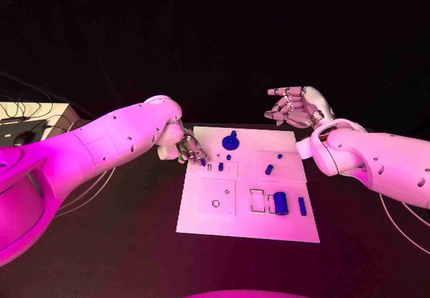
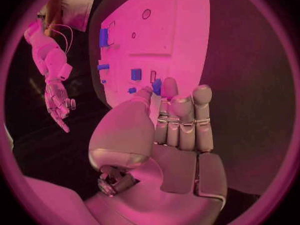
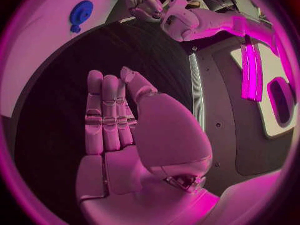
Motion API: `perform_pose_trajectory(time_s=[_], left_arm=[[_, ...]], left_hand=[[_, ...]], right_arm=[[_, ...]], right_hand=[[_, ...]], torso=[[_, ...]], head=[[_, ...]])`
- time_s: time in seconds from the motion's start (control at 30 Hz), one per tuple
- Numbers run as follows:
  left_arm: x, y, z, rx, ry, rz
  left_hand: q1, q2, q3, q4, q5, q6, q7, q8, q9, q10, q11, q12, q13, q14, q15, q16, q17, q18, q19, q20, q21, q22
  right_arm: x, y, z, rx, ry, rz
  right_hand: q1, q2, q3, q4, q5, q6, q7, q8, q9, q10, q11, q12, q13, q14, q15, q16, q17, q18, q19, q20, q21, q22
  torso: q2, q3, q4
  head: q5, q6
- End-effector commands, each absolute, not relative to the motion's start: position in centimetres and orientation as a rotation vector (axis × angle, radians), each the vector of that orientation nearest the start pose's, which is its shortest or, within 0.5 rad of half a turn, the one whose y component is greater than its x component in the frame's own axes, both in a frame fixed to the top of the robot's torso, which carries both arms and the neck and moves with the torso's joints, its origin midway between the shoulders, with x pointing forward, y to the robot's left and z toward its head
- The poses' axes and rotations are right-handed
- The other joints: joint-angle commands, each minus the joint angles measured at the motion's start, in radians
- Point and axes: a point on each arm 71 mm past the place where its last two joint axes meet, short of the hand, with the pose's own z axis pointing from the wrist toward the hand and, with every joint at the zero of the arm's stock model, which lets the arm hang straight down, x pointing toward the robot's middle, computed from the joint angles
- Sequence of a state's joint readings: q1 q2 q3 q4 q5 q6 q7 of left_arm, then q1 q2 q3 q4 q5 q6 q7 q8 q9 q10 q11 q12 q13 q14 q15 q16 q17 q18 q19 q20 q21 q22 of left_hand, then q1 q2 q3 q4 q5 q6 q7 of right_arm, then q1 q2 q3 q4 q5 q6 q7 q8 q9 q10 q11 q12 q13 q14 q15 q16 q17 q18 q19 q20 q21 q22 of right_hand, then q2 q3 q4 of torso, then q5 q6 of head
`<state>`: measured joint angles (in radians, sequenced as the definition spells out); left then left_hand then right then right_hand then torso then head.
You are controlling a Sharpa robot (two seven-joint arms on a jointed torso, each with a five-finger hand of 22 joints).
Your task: Assemble the parts on the task board
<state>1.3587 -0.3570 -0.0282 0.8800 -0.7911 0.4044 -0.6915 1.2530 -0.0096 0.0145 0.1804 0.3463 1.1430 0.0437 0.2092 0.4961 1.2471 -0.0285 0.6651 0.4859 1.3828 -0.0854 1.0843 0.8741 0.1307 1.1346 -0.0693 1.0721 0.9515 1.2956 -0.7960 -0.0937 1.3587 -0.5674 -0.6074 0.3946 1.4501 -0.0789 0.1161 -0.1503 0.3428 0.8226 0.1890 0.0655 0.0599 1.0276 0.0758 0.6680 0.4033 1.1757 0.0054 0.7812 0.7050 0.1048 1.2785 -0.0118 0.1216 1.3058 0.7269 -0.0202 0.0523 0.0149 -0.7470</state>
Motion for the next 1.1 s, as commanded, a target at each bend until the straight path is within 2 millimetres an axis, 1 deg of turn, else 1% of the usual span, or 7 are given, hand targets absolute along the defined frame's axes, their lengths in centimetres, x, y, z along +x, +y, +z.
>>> perform_pose_trajectory(time_s=[0.03, 0.13, 0.23, 0.43, 0.8, 0.97, 1.1], left_arm=[[58.1, 14.5, -18.2, -0.387, 2.535, -0.322], [58.2, 14.5, -18.2, -0.398, 2.526, -0.332], [58.3, 14.5, -18.1, -0.413, 2.511, -0.350], [58.5, 14.5, -17.8, -0.479, 2.448, -0.430], [58.1, 14.7, -17.3, -0.636, 2.356, -0.616], [57.3, 14.9, -17.2, -0.760, 2.275, -0.791], [56.2, 15.4, -17.4, -0.907, 2.147, -0.978]], left_hand=[[0.031, 0.002, 0.049, -0.025, 0.005, -0.004, -0.005, -0.006, -0.002, -0.003, -0.005, -0.002, -0.001, -0.007, -0.002, 0.002, 0.000, -0.009, -0.004, 0.000, 0.003, 0.000], [0.086, -0.011, 0.165, -0.085, 0.007, -0.014, -0.001, -0.010, -0.003, -0.007, -0.004, -0.017, -0.010, -0.009, -0.002, -0.002, -0.003, -0.009, -0.007, -0.002, 0.001, -0.001], [0.066, -0.040, 0.309, -0.145, 0.006, -0.029, 0.007, -0.002, 0.011, 0.000, -0.001, -0.040, -0.027, -0.012, 0.002, -0.005, -0.005, -0.008, -0.012, -0.002, -0.002, -0.003], [0.009, -0.051, 0.421, -0.211, 0.003, -0.043, 0.013, 0.015, 0.037, 0.005, 0.001, -0.056, -0.042, -0.020, 0.006, -0.014, -0.016, -0.010, -0.026, -0.005, -0.009, -0.009], [-0.005, -0.058, 0.436, -0.233, 0.003, -0.033, 0.012, 0.009, 0.028, 0.014, 0.000, -0.077, -0.053, -0.028, 0.005, -0.028, -0.031, -0.017, -0.046, -0.012, -0.034, -0.035], [-0.005, -0.067, 0.430, -0.230, -0.001, -0.025, 0.005, 0.006, 0.019, 0.025, -0.004, -0.081, -0.054, -0.032, 0.003, -0.036, -0.041, -0.017, -0.058, -0.012, -0.047, -0.046], [0.018, -0.066, 0.380, -0.211, -0.002, 0.002, -0.005, -0.022, -0.032, 0.025, -0.012, -0.040, -0.032, -0.038, -0.005, -0.025, -0.037, -0.022, -0.067, -0.016, -0.056, -0.054]], right_arm=[[52.6, -23.7, -14.0, 0.477, 1.255, 1.094], [52.6, -23.7, -14.0, 0.478, 1.255, 1.094], [52.6, -23.7, -14.0, 0.478, 1.255, 1.094], [52.6, -23.7, -14.1, 0.479, 1.257, 1.095], [52.4, -23.6, -14.2, 0.482, 1.268, 1.099], [52.0, -23.1, -14.5, 0.478, 1.300, 1.091], [51.5, -22.5, -14.8, 0.461, 1.345, 1.063]], right_hand=[[-0.002, 0.009, -0.005, 0.002, 0.006, 0.002, 0.007, 0.001, 0.001, -0.006, 0.001, 0.003, -0.001, -0.002, 0.000, 0.000, 0.001, 0.019, 0.005, 0.001, -0.002, 0.001], [-0.002, 0.009, -0.005, 0.002, 0.006, 0.002, 0.007, 0.001, 0.001, -0.006, 0.001, 0.003, -0.001, -0.002, 0.000, 0.000, 0.001, 0.019, 0.005, 0.001, -0.002, 0.001], [-0.002, 0.009, -0.005, 0.002, 0.006, 0.002, 0.007, 0.001, 0.001, -0.006, 0.001, 0.003, -0.001, -0.002, 0.000, 0.000, 0.001, 0.019, 0.005, 0.001, -0.002, 0.001], [-0.002, 0.009, -0.005, 0.002, 0.006, 0.002, 0.007, 0.001, 0.001, -0.006, 0.001, 0.003, -0.001, -0.002, 0.000, 0.000, 0.001, 0.019, 0.005, 0.001, -0.002, 0.001], [-0.003, 0.011, -0.006, 0.001, 0.006, 0.011, 0.007, 0.002, 0.001, -0.006, 0.001, 0.004, -0.003, -0.001, 0.000, 0.000, 0.001, 0.018, 0.009, 0.001, -0.010, 0.006], [-0.017, 0.015, -0.018, 0.008, 0.005, 0.055, 0.002, 0.008, 0.003, 0.002, -0.005, 0.017, 0.004, 0.012, -0.005, 0.011, 0.006, 0.020, 0.023, -0.001, -0.010, 0.003], [-0.041, 0.016, -0.046, 0.020, 0.006, 0.118, -0.011, 0.021, 0.005, 0.010, -0.016, 0.058, 0.037, 0.035, -0.013, 0.047, 0.024, 0.021, 0.051, -0.008, -0.002, 0.003]], torso=[[0.000, -0.0003, 0.0003], [0.000, -0.0003, 0.0005], [-0.001, -0.0001, 0.0005], [-0.001, -0.0004, 0.0000], [-0.002, -0.0006, 0.0007], [-0.002, -0.0004, 0.0011], [-0.002, -0.0003, 0.0015]], head=[[0.000, 0.000], [0.000, 0.000], [0.000, 0.000], [0.001, 0.002], [-0.001, 0.006], [-0.002, 0.014], [-0.002, 0.025]])
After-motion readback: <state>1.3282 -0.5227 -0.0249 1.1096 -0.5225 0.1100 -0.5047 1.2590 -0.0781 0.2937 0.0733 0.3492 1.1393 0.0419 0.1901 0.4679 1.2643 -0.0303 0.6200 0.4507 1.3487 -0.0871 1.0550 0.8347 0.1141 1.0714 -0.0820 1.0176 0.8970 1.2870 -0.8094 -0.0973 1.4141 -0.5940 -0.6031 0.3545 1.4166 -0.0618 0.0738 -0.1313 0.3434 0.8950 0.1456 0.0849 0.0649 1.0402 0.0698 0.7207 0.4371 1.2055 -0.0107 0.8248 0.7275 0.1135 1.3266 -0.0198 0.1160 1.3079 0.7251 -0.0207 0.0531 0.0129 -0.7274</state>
